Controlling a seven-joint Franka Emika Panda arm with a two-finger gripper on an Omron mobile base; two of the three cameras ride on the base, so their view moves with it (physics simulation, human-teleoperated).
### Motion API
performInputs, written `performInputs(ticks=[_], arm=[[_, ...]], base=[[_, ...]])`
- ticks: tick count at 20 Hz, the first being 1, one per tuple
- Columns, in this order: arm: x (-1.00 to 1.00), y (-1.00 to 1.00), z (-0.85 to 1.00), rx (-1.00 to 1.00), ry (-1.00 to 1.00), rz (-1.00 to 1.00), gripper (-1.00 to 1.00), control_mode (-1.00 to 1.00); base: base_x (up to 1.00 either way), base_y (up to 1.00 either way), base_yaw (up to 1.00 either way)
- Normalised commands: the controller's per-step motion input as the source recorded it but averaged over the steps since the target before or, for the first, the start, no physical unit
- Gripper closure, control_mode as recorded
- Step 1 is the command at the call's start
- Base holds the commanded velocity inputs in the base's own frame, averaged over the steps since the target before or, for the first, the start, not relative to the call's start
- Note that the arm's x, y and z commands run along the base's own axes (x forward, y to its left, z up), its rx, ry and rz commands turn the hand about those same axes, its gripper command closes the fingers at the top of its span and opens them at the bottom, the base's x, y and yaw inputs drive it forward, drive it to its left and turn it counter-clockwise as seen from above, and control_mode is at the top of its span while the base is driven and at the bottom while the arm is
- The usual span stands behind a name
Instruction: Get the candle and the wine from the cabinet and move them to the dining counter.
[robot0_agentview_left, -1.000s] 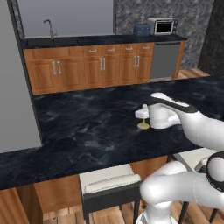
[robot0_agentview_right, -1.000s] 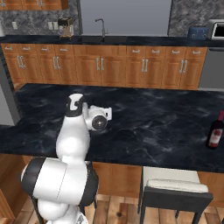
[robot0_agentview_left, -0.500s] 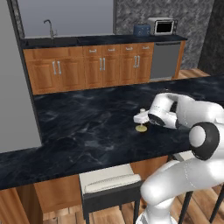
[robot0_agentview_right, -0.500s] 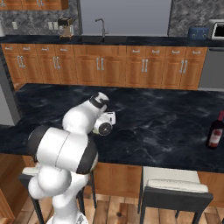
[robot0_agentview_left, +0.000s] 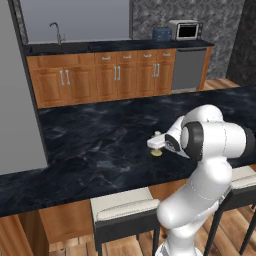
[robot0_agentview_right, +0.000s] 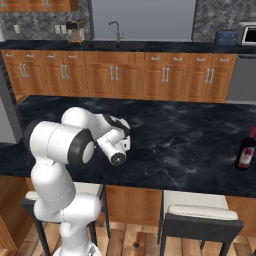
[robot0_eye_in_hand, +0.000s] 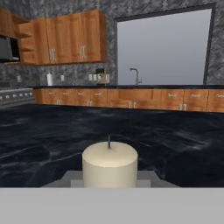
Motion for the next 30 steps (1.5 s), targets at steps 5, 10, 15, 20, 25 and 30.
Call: performInputs(ticks=[5, 10, 15, 20, 25, 30], arm=[[0.44, -0.01, 0.00, 0.04, 0.10, 0.00, 1.00, -1.00], [0.24, 0.00, 0.00, 0.03, 0.10, 0.01, 1.00, -1.00], [0.00, 0.00, -0.03, 0.00, -0.02, 0.00, 1.00, -1.00], [0.00, 0.00, 0.00, 0.00, -0.09, 0.00, 1.00, -1.00], [0.00, 0.00, 0.00, 0.00, -0.06, 0.00, 1.00, -1.00], [0.00, -0.02, -0.01, 0.00, -0.03, 0.00, 1.00, -1.00]], base=[[0.00, 0.00, 0.00], [0.00, 0.00, 0.00], [0.00, 0.00, 0.00], [0.00, 0.00, 0.00], [0.00, 0.00, 0.00], [0.00, 0.00, 0.00]])
